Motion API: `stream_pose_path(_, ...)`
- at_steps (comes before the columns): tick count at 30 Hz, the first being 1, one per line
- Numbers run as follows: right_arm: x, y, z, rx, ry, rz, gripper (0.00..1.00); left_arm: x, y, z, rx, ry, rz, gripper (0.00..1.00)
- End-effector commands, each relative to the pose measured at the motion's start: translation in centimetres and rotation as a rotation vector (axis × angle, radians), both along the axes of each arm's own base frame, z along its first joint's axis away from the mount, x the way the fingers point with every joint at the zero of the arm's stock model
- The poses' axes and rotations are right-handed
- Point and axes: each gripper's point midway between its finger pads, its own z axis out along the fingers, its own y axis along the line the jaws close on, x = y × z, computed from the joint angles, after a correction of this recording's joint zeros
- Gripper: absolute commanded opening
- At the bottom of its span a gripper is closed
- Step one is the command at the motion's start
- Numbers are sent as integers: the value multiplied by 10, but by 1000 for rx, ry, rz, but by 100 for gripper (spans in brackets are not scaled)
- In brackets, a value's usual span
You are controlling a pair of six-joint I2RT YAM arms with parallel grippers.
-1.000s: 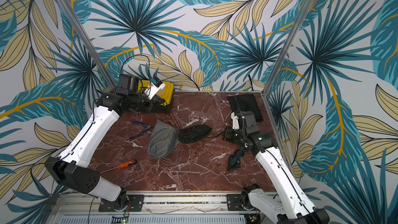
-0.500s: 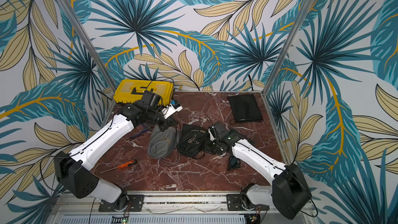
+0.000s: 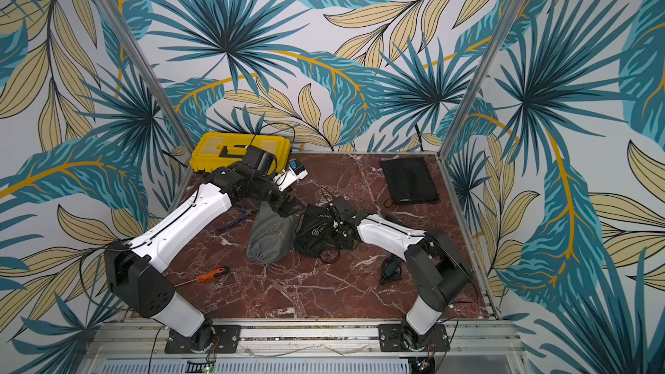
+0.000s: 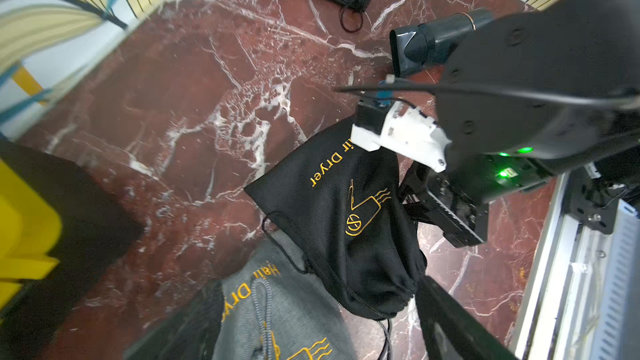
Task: Pack away hair dryers
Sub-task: Move the drawstring bag to the center of the board.
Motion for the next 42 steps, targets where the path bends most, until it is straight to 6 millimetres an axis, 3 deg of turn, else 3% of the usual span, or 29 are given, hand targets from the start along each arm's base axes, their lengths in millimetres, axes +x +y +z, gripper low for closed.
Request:
stream_pose_path(1,20,13,0,5,-32,6,3,-8,10,64,-65,-146,20,97)
stream_pose_path(4,36,24,2,-2,-54,33,3,-16,16,86,-92,-189,38,100)
stream_pose_path(7,54,29,7,-53,-75,73,8,-23,18,95,-119,-190,45,100)
stream_pose_path(10,68,34,12,-102,-83,123,21,-26,17,96,-133,-179,42,99)
stream_pose_path(15,61,19,27,-186,-59,152,49,-22,18,93,-120,-181,52,100)
stream_pose_path(23,6,-39,68,-283,-74,143,67,-22,23,120,-132,-250,64,99)
stream_pose_path(28,-4,-60,89,-318,-111,111,68,-24,24,131,-144,-264,67,99)
stream_pose_path(33,10,-89,104,-358,-183,-27,68,-27,24,133,-156,-258,69,99)
stream_pose_path(37,32,-138,107,-362,-220,-255,65,-30,19,122,-167,-213,47,99)
stream_pose_path(42,63,-185,103,-335,-323,-495,56,-34,11,104,-177,-149,1,100)
